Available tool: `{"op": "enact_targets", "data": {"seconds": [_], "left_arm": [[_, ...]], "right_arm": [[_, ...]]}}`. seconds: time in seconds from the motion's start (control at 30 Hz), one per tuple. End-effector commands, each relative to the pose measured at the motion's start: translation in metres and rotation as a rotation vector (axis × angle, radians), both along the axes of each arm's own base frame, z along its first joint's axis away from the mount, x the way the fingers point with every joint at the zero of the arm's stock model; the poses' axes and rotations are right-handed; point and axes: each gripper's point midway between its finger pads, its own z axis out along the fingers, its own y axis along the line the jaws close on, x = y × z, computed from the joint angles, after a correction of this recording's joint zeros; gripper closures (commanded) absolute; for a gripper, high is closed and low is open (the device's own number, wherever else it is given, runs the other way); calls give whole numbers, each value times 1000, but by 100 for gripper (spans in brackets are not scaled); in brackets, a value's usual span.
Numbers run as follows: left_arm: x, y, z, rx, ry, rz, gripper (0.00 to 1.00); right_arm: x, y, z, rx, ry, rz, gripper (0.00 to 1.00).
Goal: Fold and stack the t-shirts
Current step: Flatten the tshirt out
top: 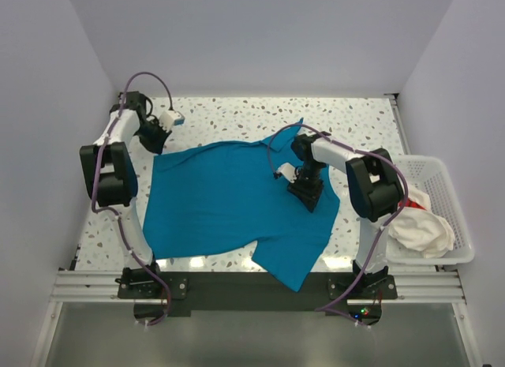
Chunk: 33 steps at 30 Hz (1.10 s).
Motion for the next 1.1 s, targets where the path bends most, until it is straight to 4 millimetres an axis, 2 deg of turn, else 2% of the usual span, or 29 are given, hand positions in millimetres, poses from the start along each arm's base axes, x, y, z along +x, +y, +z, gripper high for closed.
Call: {"op": "enact_targets", "data": {"seconds": [0.0, 0.03, 0.1, 0.13, 0.27, 0.5, 0.8, 0.93, 1.0, 1.07], "left_arm": [[5, 0, 14, -32, -5, -51, 100], [-4, -2, 11, -43, 30, -57, 90], [-14, -3, 11, -43, 46, -91, 78], [-24, -4, 3, -40, 70, -98, 69], [-39, -4, -7, -36, 120, -111, 61], [-45, 1, -24, -10, 165, -107, 61], [-41, 7, -39, 19, 159, -85, 65], [-40, 8, -40, 24, 159, -81, 76], [-36, 10, -35, 27, 145, -76, 85], [-33, 10, -29, 29, 136, -75, 89]], "right_arm": [[1, -5, -4, -20, -8, 31, 66], [0, -5, -4, -21, -6, 31, 66], [1, -5, -3, -21, -8, 30, 66], [0, -4, -3, -18, -6, 30, 66], [-1, -4, -5, -19, 2, 28, 66], [1, -5, -5, -24, 1, 30, 66], [0, -7, -4, -32, 5, 35, 66], [0, -7, -5, -36, 8, 38, 66], [-1, -8, -6, -38, 12, 41, 66], [-1, -8, -7, -39, 12, 44, 66]]}}
